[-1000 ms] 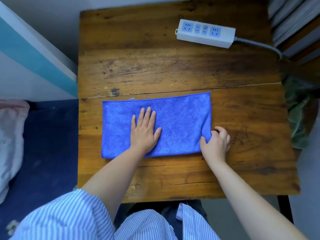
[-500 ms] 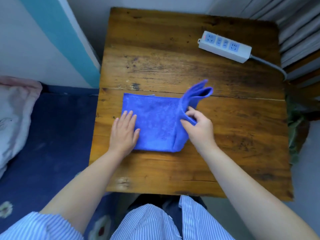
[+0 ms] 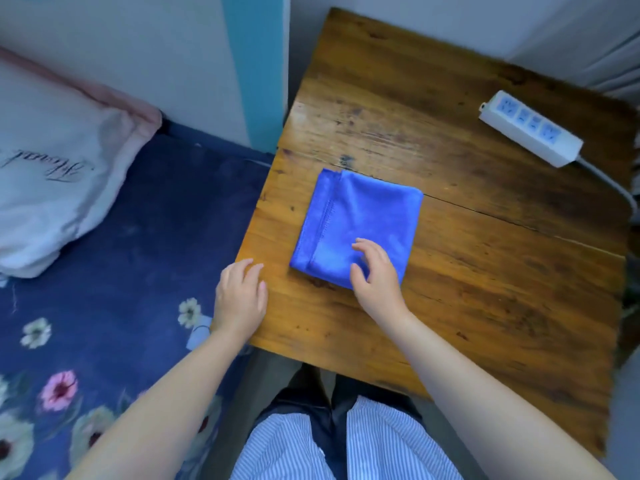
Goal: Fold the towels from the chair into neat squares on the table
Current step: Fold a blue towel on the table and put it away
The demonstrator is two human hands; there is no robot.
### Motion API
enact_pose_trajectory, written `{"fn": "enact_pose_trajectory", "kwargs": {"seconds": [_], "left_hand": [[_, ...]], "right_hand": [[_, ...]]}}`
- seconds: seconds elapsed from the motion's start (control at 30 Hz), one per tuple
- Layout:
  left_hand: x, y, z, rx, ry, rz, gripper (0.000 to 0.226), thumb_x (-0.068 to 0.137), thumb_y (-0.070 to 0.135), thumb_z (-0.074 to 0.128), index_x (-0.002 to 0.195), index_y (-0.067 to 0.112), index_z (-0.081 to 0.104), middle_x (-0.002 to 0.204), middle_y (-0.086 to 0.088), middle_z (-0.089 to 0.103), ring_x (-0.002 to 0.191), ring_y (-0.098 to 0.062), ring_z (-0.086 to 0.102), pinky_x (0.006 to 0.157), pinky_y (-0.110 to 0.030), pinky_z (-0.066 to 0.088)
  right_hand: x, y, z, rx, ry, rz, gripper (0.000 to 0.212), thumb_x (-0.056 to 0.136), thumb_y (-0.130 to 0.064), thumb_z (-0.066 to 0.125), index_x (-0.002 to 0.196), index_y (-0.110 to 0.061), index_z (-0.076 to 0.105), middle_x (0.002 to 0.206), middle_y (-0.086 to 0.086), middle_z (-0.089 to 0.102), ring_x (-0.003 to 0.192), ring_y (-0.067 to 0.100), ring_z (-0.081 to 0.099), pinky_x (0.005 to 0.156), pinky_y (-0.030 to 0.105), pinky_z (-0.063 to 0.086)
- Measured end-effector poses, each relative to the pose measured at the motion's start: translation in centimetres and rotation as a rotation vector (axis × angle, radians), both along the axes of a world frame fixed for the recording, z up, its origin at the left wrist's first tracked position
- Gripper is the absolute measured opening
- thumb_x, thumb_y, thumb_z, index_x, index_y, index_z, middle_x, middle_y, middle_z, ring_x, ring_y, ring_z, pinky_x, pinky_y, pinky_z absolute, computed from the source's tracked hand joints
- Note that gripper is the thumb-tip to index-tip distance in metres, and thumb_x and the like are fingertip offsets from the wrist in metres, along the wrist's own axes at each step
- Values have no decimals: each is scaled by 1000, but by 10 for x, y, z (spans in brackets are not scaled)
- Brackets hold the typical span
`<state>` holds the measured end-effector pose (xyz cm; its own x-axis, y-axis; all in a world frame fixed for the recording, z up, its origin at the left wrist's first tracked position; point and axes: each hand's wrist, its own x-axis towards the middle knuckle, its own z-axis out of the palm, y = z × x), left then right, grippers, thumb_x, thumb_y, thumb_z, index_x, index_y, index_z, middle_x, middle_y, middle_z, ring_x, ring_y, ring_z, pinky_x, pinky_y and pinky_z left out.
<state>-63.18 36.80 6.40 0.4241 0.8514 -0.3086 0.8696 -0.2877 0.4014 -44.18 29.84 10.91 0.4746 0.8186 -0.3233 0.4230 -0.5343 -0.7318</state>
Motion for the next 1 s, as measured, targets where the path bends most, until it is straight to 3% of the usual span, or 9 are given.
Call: {"fn": "enact_pose_trajectory", "kwargs": {"seconds": [0.13,0.2,0.3,0.47,0.6,0.67,0.73,0.83,1.0], "left_hand": [[45,7,13,57,-288,-31,36,81,17,40,85,-5,68,78,-20,67,72,-36,66,71,-27,40],[73,12,23,-1,-343,1,32,87,14,43,97,-5,66,92,-21,67,85,-35,66,76,-27,38],[106,21,28,-203,-189,177,40,96,21,43,129,-2,47,127,-20,52,119,-33,49,97,-34,36],[133,39,24,-361,-46,284,46,96,33,43,114,-7,54,122,-24,56,114,-38,51,90,-39,41],[142,47,22,-480,-202,399,33,91,25,55,80,-6,56,91,-28,60,94,-43,54,71,-42,41],[143,48,25,-457,-266,374,24,89,20,58,69,9,51,71,-11,51,80,-27,49,64,-31,36],[142,48,29,-405,-323,326,10,89,17,58,83,8,59,83,-14,57,84,-26,51,72,-28,36],[134,48,34,-291,-387,328,24,90,15,56,107,-1,63,107,-17,65,102,-31,58,80,-27,40],[113,53,24,-230,-386,359,17,91,12,52,97,5,66,94,-10,64,94,-28,58,74,-25,37]], "right_hand": [[28,-27,-1,-119,-200,82,43,82,-12,49,120,6,53,136,19,47,135,32,33,107,20,14],[37,-35,-5,-183,-256,161,47,86,-11,57,130,3,45,147,15,33,143,28,17,108,21,6],[42,-41,-9,-258,-264,297,63,89,-22,56,142,-4,26,156,7,5,145,22,-4,108,18,-2],[43,-44,-15,-318,-253,364,72,91,-21,52,146,-9,8,153,-1,-19,140,15,-21,114,23,-5],[41,-42,-14,-315,-204,337,68,92,-14,47,146,-9,7,155,5,-16,143,21,-19,106,14,-2],[41,-42,-13,-306,-200,321,67,91,-10,45,147,-9,7,156,4,-16,143,21,-18,112,19,2],[40,-42,-14,-304,-210,303,67,91,-9,44,147,-9,7,156,4,-15,143,21,-17,116,25,6],[36,-39,-15,-266,-273,314,67,90,-10,45,147,-9,9,156,7,-12,143,20,-17,116,27,0],[23,-33,-18,-207,-339,369,65,89,-10,47,146,-8,16,156,11,-4,144,29,-9,109,27,-10]]}}
